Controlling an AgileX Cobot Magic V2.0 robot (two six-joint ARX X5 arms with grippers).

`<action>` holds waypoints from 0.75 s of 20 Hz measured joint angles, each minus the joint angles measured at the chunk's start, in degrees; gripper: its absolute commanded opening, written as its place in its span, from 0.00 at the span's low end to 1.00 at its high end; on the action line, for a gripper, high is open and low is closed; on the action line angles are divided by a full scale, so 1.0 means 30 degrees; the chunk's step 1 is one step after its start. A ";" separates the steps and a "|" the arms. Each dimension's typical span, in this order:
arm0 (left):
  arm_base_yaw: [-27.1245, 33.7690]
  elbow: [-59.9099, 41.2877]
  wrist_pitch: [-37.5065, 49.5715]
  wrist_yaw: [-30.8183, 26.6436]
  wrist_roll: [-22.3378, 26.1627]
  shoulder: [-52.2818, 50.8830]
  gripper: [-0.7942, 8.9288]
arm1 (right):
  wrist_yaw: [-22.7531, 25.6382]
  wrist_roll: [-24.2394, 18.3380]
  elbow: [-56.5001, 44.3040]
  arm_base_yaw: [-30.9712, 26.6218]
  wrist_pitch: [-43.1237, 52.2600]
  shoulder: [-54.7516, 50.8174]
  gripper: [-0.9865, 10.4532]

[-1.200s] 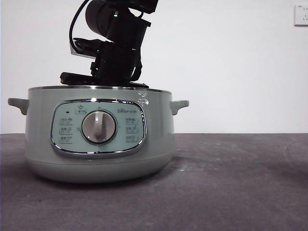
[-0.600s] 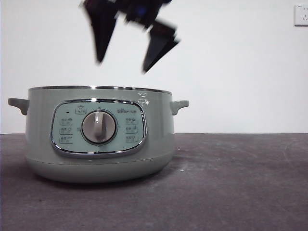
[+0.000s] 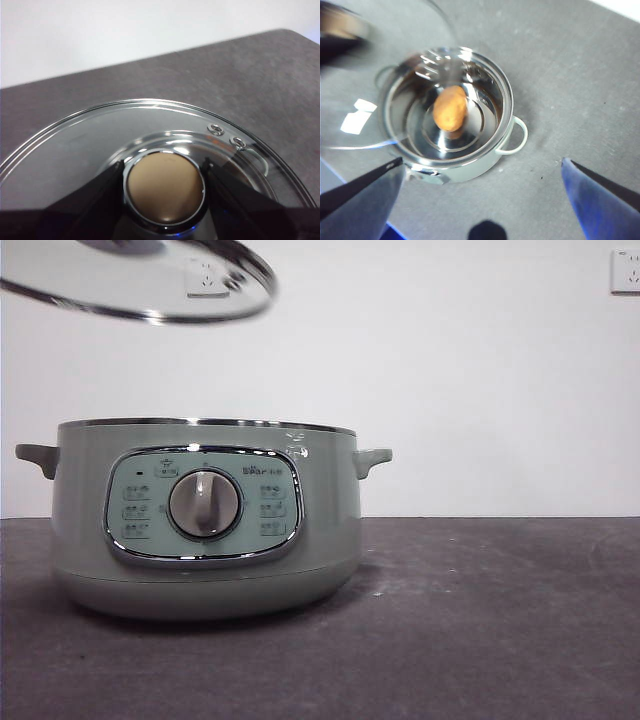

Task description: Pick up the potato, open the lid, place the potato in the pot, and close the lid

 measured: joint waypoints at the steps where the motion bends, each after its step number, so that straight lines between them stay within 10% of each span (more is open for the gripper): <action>1: -0.0044 0.0000 0.0262 0.0168 -0.0036 0.0619 0.07 | 0.0087 0.0080 0.0000 0.0007 -0.0204 -0.0393 0.55; 15: -0.1290 0.0000 0.3096 0.0328 -0.0328 0.6054 0.07 | 0.1916 0.0342 0.0000 0.0000 -0.1858 -0.2011 0.55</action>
